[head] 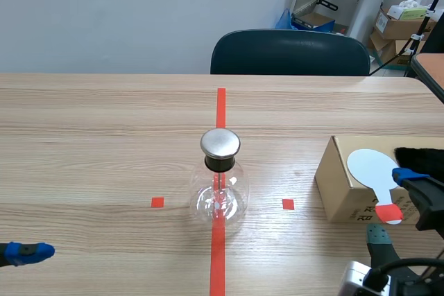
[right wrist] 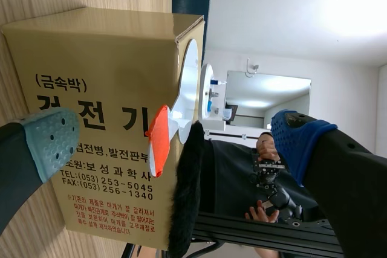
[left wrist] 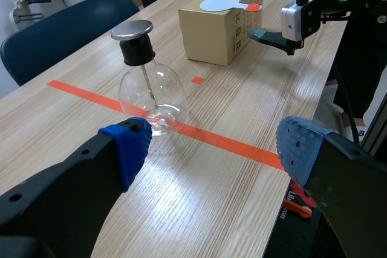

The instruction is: Do the electroscope experiment

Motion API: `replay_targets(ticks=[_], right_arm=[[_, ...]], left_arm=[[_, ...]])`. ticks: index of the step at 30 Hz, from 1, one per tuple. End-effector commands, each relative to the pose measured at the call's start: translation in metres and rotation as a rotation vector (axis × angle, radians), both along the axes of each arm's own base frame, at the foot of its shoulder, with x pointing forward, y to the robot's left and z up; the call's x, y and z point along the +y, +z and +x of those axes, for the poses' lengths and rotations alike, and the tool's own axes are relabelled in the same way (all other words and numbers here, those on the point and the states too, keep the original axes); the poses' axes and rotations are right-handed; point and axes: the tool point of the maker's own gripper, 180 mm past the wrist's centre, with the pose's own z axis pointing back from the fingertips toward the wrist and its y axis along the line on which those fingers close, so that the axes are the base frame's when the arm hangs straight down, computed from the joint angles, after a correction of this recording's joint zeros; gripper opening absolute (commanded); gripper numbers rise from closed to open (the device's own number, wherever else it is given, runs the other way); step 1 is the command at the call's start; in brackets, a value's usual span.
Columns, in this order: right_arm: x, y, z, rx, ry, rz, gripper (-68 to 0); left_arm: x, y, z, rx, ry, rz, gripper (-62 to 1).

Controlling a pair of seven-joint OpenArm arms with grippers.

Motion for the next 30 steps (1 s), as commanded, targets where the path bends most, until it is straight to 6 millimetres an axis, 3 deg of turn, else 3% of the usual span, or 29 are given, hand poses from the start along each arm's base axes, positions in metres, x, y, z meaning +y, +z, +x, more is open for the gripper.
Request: replay_targets(ticks=[1, 8, 13, 20, 25, 30], right_arm=[[-0.001, 0.018, 0.005, -0.084, 0.009, -0.019, 0.4], [-0.001, 0.018, 0.005, -0.084, 0.009, -0.019, 0.4], [-0.002, 0.018, 0.005, -0.084, 0.006, -0.015, 0.4], [-0.005, 0.016, -0.021, -0.040, -0.032, 0.069, 0.4], [0.000, 0.041, -0.044, -0.060, -0.075, 0.249, 0.4], [0.007, 0.071, -0.043, -0.009, -0.124, 0.539, 0.4]], left_arm=[[-0.004, 0.008, 0.001, -0.017, -0.002, -0.033, -15.5], [-0.003, 0.008, 0.002, -0.019, 0.003, -0.034, -15.5], [0.004, 0.011, 0.013, -0.042, 0.058, -0.032, -15.8], [0.025, 0.019, 0.044, -0.031, 0.214, -0.078, -15.8], [0.048, 0.024, 0.067, -0.001, 0.368, -0.131, -15.7], [0.073, 0.025, 0.084, 0.039, 0.526, -0.195, -15.7]])
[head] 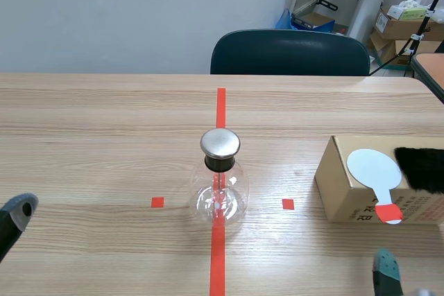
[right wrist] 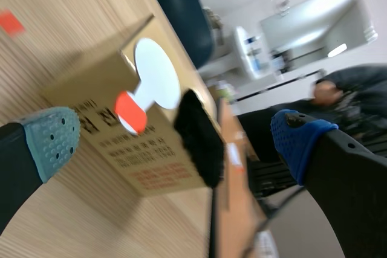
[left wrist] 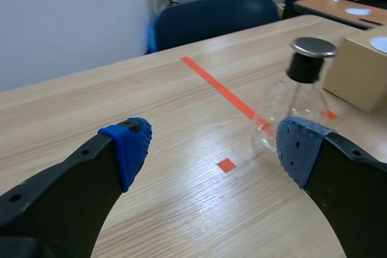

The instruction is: Do the electroscope experiment

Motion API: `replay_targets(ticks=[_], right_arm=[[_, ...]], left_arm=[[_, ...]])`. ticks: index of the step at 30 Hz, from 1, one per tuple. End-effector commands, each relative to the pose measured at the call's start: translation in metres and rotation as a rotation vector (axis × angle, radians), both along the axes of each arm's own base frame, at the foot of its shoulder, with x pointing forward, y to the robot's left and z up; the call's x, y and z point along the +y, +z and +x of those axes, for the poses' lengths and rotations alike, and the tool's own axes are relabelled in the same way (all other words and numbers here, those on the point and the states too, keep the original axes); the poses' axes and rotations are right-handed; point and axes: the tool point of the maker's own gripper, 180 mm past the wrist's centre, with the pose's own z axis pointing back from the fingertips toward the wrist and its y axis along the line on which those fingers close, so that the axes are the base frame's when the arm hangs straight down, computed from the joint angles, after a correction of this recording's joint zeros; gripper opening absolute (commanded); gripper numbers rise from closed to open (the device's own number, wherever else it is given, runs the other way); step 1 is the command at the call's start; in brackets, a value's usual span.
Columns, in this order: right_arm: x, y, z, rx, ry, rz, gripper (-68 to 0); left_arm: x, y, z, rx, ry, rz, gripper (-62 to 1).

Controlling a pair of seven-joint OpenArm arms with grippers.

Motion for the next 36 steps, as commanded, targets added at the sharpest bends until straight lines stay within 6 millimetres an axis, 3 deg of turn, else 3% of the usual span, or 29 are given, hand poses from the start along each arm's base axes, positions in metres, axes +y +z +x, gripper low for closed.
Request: replay_targets(ticks=[1, 5, 10, 14, 18, 29, 36], right_arm=[[0.000, 0.020, 0.013, -0.034, 0.016, 0.066, 0.4], [0.000, 0.046, 0.037, 0.033, -0.005, 0.338, 0.4], [0.024, 0.077, 0.062, 0.130, 0.112, 0.613, 0.4], [0.029, 0.094, 0.085, 0.165, 0.102, 0.739, 0.4], [0.034, 0.098, 0.103, 0.203, 0.087, 0.804, 0.4], [0.070, 0.108, 0.104, 0.295, 0.286, 0.825, 0.4], [0.074, 0.107, 0.102, 0.309, 0.305, 0.825, 0.4]], left_arm=[[0.002, 0.006, 0.001, -0.010, 0.041, -0.047, -15.7], [0.021, 0.016, 0.003, -0.067, 0.179, -0.100, -15.7], [0.038, 0.021, -0.004, -0.106, 0.274, -0.100, -15.7], [0.044, 0.025, -0.010, -0.150, 0.310, -0.043, -15.7], [0.040, 0.030, -0.018, -0.212, 0.326, 0.058, -15.7], [0.015, 0.033, -0.031, -0.215, 0.369, 0.189, -15.7], [0.001, 0.034, -0.036, -0.173, 0.359, 0.189, -15.7]])
